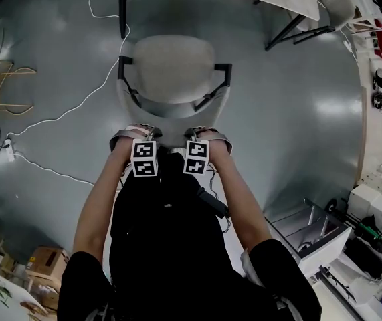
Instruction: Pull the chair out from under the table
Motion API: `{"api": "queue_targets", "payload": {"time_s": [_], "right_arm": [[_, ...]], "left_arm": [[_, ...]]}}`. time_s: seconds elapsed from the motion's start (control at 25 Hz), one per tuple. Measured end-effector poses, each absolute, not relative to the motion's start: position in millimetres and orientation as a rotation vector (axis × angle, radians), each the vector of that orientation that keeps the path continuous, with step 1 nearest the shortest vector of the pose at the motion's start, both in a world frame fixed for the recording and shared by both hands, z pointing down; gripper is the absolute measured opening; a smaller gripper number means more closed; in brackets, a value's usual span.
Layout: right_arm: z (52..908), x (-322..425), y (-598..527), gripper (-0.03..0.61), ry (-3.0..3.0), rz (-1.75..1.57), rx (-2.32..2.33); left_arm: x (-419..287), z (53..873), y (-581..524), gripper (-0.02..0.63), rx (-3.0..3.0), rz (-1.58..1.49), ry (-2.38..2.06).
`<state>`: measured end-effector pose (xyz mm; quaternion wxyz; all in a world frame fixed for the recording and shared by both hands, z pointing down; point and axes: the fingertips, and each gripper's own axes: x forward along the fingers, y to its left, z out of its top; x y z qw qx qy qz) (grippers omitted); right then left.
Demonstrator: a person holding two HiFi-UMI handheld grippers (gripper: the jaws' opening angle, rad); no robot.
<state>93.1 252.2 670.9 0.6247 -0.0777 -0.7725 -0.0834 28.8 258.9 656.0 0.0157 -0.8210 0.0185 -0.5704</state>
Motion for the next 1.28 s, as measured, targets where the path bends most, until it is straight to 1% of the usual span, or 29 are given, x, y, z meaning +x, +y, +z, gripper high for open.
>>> {"api": "queue_targets", "payload": {"time_s": [0.36,0.88,1.16,1.28], "right_arm": [[671.8,96.8,277.2,0.081,-1.776,-0.186,-0.178],[668.9,96.9,285.3,0.083,-1.773,-0.175,-0.179],[670.2,99.3,285.0,0.094,-1.775,-0.18,-0.178],[671.6,99.8,288.5,0.104,-1.775,-0.17,-0.156]], "left_arm": [[32.2,656.6,284.1,0.087,-2.557,-1.783,0.051],[32.3,653.7,293.6,0.087,-2.572,-1.799,0.026],[34.6,654.1,293.8,0.09,-2.563,-1.791,0.029],[35.0,655.0,297.8,0.101,-2.575,-1.794,0.035]]}}
